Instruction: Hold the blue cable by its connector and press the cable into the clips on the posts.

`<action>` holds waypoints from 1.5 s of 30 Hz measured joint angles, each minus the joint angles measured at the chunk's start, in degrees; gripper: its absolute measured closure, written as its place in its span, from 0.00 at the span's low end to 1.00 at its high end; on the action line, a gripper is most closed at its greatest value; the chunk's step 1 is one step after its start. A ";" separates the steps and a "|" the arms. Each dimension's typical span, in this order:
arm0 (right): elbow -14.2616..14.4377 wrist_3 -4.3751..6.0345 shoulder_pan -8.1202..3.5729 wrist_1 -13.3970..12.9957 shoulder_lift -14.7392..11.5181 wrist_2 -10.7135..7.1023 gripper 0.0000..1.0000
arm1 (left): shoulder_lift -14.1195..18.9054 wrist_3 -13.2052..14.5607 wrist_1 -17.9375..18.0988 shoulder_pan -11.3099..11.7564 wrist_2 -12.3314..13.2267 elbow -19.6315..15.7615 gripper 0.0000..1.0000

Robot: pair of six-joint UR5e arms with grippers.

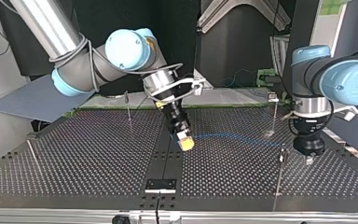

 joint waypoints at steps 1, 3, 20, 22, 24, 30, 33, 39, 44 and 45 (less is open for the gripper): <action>-0.01 0.01 -0.21 0.00 0.01 0.13 1.00 | -0.28 0.06 0.02 0.00 0.06 0.08 1.00; -0.01 0.02 -0.50 0.00 0.01 0.24 1.00 | -1.03 0.21 0.10 0.04 0.16 0.34 1.00; -0.01 0.07 -3.20 -0.06 0.20 0.85 1.00 | -4.14 -1.55 1.56 1.10 1.99 2.73 1.00; -0.01 0.09 -3.31 -0.08 0.20 0.86 1.00 | -4.62 -1.79 1.68 1.37 2.25 2.81 1.00; -0.01 0.09 -3.39 -0.08 0.21 0.86 1.00 | -5.02 -2.30 2.18 1.72 2.53 2.89 1.00; -0.66 0.41 -4.66 -0.17 0.74 0.74 1.00 | -5.39 -3.94 3.70 2.32 3.21 3.10 1.00; -1.28 0.45 -5.05 -0.13 1.38 0.59 1.00 | -5.40 -4.36 3.96 2.58 3.28 3.35 1.00; -2.80 0.77 -5.31 0.04 2.85 0.34 1.00 | -5.47 -5.40 4.66 3.03 3.83 3.46 1.00; -4.58 1.09 -5.11 0.19 4.54 -0.02 1.00 | -5.47 -6.96 5.93 3.38 4.75 3.49 1.00; -4.91 1.10 -5.04 0.24 4.78 -0.06 1.00 | -5.49 -7.14 6.07 3.43 4.84 3.49 1.00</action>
